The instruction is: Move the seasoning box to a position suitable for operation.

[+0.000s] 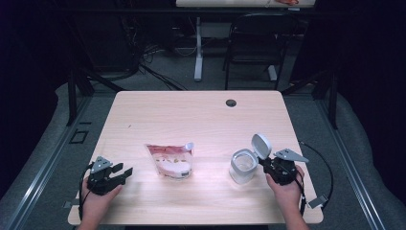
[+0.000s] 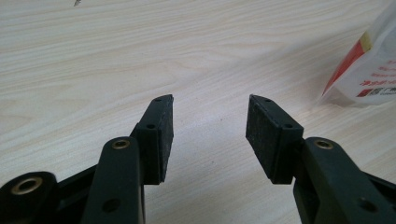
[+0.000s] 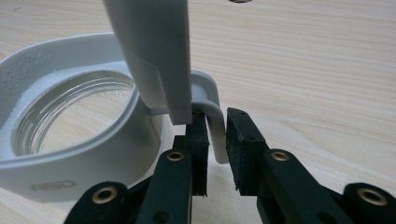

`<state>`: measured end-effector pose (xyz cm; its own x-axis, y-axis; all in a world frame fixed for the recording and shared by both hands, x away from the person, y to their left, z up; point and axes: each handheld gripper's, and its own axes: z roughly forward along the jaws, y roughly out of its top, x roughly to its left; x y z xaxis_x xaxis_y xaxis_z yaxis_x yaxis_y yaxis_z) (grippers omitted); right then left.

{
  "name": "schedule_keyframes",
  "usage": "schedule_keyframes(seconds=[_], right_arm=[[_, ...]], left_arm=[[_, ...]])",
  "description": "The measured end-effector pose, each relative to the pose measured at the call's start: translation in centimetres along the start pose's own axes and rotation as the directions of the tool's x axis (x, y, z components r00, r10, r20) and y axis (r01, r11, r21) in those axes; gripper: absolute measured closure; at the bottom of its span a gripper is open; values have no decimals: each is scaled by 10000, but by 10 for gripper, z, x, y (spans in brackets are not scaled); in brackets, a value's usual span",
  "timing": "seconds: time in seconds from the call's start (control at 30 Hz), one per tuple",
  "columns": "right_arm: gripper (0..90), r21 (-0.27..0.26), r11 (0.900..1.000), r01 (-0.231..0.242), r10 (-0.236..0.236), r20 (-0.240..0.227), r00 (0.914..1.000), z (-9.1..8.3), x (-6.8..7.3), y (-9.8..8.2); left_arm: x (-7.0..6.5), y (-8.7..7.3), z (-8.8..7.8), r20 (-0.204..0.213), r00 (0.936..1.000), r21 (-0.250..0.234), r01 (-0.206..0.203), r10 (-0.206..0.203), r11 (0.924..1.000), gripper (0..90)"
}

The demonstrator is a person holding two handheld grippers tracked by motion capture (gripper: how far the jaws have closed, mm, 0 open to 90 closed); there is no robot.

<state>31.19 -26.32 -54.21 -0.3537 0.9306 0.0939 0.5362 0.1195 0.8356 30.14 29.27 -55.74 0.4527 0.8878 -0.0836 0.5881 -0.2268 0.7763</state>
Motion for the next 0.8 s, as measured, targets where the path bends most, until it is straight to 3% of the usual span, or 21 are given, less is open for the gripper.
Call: schedule_keyframes(seconds=[0.17, 0.3, 0.4, 0.8], right_arm=[[779, -115, 9999, -83, 80, -208, 9998, 6, -3, 2], [773, -179, 9990, -415, 408, -409, 9983, 9, -5, 3], [774, -133, 9987, -497, 492, -346, 9982, 6, -4, 3], [794, -175, 9993, -332, 324, -457, 9984, 7, -4, 4]], left_arm=[[0, 0, 1, -3, 10000, 5, 5, -5, 10000, 517], [-1, 0, 1, -2, 10000, 13, -17, 17, 10000, 517], [0, 0, 1, -5, 10000, -7, 10, -10, 10000, 517], [0, 0, 2, -3, 10000, 12, -15, 15, 10000, 518]])
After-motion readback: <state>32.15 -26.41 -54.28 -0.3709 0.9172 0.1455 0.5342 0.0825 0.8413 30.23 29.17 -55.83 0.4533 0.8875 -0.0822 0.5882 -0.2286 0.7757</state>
